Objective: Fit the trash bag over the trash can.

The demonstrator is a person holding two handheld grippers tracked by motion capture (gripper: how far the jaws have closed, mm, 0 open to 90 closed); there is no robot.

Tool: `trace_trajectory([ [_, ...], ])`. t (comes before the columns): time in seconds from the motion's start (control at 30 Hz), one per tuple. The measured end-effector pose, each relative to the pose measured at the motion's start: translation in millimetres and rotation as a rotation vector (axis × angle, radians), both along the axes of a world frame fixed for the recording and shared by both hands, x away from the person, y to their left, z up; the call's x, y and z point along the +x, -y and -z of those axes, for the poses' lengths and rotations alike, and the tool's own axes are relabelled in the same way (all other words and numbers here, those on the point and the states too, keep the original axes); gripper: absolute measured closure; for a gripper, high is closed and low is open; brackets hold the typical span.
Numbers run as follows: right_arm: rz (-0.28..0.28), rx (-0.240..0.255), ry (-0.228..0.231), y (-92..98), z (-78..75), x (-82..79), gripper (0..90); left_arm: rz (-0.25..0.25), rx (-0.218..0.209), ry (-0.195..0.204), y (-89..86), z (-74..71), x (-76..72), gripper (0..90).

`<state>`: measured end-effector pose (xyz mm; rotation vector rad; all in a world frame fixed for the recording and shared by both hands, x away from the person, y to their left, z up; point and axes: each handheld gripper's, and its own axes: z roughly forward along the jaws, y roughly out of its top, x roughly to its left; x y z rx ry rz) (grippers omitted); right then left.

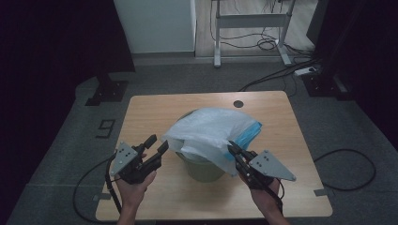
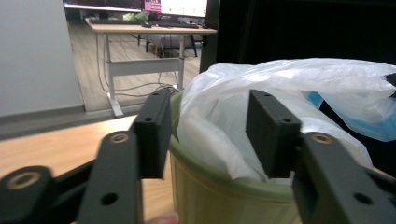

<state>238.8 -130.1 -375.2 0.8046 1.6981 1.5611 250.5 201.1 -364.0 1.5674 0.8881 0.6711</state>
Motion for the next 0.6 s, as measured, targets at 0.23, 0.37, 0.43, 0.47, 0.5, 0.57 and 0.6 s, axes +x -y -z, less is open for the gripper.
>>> trace_trajectory([
  [0.23,-0.009,0.008,-0.001,-0.2,-2.7,1.2,87.9,0.022,0.103,0.038,23.7,-14.3,7.1,39.1],
  [0.37,-0.019,0.014,0.000,2.9,-6.3,0.6,87.9,0.018,0.123,0.020,28.0,-18.6,19.0,36.9],
  [0.43,-0.024,0.013,0.002,4.2,-6.8,0.3,87.9,0.010,0.137,0.020,27.9,-19.7,23.5,35.8],
  [0.47,-0.024,0.013,0.002,4.9,-6.7,0.2,87.9,0.012,0.138,0.015,27.7,-19.7,25.9,35.2],
  [0.5,-0.026,0.014,0.001,5.6,-6.6,0.3,87.9,0.018,0.140,0.011,27.6,-19.6,27.8,34.4],
  [0.57,-0.030,0.020,-0.006,6.6,-6.0,1.1,87.9,0.020,0.152,0.015,27.9,-19.0,31.0,33.2],
  [0.6,-0.029,0.020,-0.007,6.7,-5.8,1.4,88.0,0.029,0.153,0.010,28.6,-18.5,32.5,33.0],
])
